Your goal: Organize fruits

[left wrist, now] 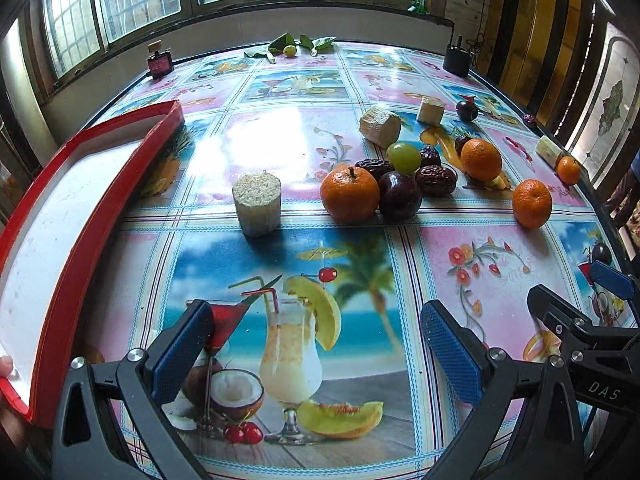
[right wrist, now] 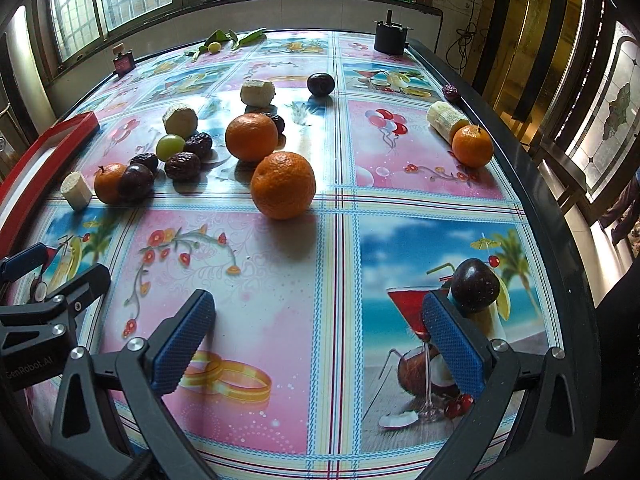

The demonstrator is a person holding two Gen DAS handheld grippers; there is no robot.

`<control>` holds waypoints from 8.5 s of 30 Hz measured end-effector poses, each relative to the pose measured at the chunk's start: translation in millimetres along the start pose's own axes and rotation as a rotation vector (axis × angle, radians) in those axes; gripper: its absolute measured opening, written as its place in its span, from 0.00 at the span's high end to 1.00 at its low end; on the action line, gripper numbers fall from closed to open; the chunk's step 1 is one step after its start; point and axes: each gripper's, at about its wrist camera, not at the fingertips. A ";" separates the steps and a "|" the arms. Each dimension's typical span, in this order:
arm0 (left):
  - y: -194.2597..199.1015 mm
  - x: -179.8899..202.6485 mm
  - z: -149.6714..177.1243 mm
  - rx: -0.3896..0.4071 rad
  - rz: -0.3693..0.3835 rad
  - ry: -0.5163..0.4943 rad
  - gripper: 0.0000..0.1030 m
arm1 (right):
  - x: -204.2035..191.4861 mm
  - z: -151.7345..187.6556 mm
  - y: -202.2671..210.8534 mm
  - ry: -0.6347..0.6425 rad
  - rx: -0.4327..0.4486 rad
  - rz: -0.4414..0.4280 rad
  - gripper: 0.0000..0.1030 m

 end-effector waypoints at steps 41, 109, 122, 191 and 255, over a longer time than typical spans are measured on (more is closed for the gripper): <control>35.6 -39.2 -47.2 -0.011 -0.030 -0.112 0.01 | -8.3 -71.2 -12.0 0.151 -0.113 -0.106 0.54; 68.4 -177.8 -37.9 -0.017 0.188 -0.064 0.67 | -221.0 -77.8 45.4 0.365 -0.078 -0.396 0.63; -5.9 -264.2 -103.6 -0.044 0.048 0.109 0.67 | -328.2 -154.1 -16.3 0.370 -0.071 -0.399 0.63; -1.0 -43.1 -59.2 -0.095 0.054 -0.082 0.24 | -21.9 0.1 46.8 -0.007 -0.078 -0.355 0.35; 37.6 -36.5 -11.0 -0.049 0.225 -0.149 0.73 | -60.8 5.5 41.6 0.129 -0.063 -0.320 0.70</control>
Point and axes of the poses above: each gripper's, at about its wrist camera, not at the fingertips, and y roughly against the way its jaws point, x to its right, z to its underside, and after that the axes turned 8 degrees about -x, right-handed
